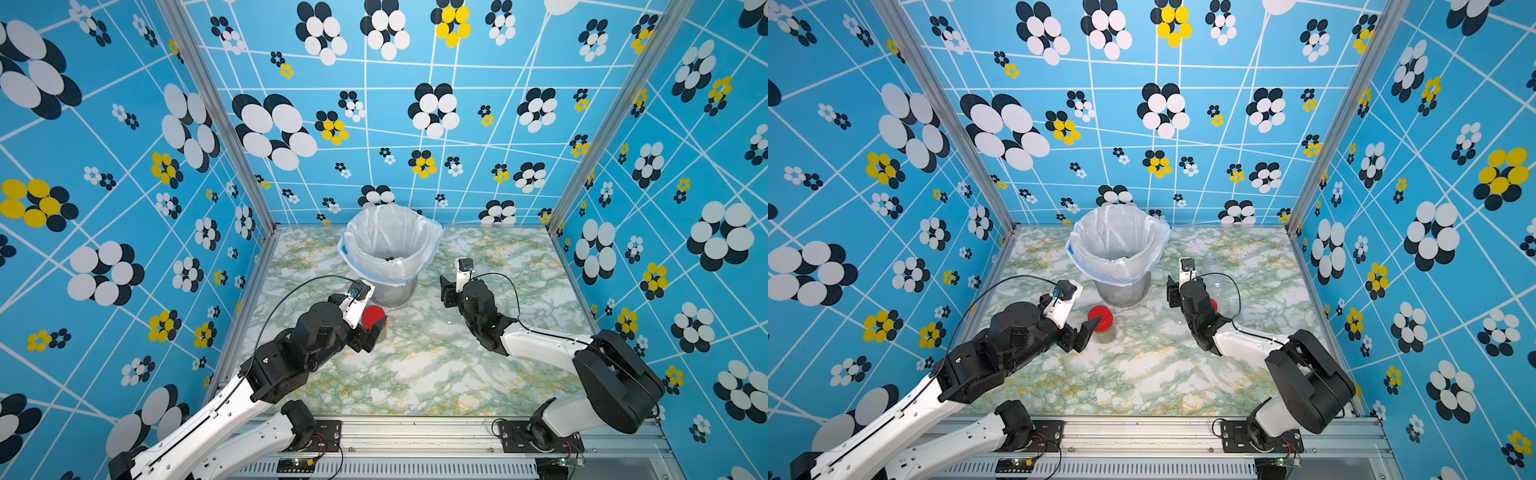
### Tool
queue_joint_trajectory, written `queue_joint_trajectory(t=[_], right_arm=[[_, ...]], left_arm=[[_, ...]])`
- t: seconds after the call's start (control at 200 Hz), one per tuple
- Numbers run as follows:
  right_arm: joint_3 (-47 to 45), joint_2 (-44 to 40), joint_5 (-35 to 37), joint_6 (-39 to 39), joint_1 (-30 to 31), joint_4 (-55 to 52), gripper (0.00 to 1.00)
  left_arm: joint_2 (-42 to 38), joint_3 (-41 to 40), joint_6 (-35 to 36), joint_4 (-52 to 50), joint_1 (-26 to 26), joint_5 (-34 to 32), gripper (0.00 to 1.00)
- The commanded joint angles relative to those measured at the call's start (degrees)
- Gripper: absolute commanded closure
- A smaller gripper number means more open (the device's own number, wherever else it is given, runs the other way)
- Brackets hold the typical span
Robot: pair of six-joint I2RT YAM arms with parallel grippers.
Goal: Empty moldy mung beans from jars
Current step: Place the jar at the center of the board.
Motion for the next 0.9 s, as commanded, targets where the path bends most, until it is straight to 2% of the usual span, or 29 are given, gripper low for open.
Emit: queue_joint_trajectory(t=[0.0, 0.16, 0.305, 0.445, 0.595, 0.655, 0.81, 0.894], right_arm=[[2.8, 4.4, 1.7, 2.4, -1.1, 6.1, 0.35], [5.5, 7.5, 1.8, 2.3, -1.4, 5.3, 0.34], [7.3, 6.9, 2.0, 2.0, -1.4, 0.3, 0.47], [8.5, 6.1, 1.3, 2.1, -1.6, -3.3, 0.42], [8.6, 1.3, -2.3, 2.1, -1.6, -8.4, 0.40], [7.1, -2.3, -5.7, 2.6, -1.6, -9.8, 0.36], [1.9, -13.3, -25.1, 2.2, -0.3, -13.8, 0.31], [0.5, -18.6, -28.7, 2.8, 1.0, -18.2, 0.23]], left_arm=[[-0.9, -0.9, -0.8, 0.4, -0.3, -1.5, 0.08], [-1.2, -1.4, 0.3, 0.1, -0.4, -2.3, 0.08], [-1.1, -1.7, 1.2, 0.6, -0.3, -2.9, 0.08], [-0.4, -1.9, 1.5, 1.0, -0.3, -2.5, 0.08], [-0.5, -1.9, 0.2, 1.0, -0.2, -3.4, 0.07], [-0.8, -2.1, -0.4, 0.6, -0.3, -3.3, 0.06], [-1.7, -4.1, -1.2, -1.6, -0.2, 1.9, 0.04], [-2.7, -6.3, -1.8, -2.8, -0.3, 3.2, 0.02]])
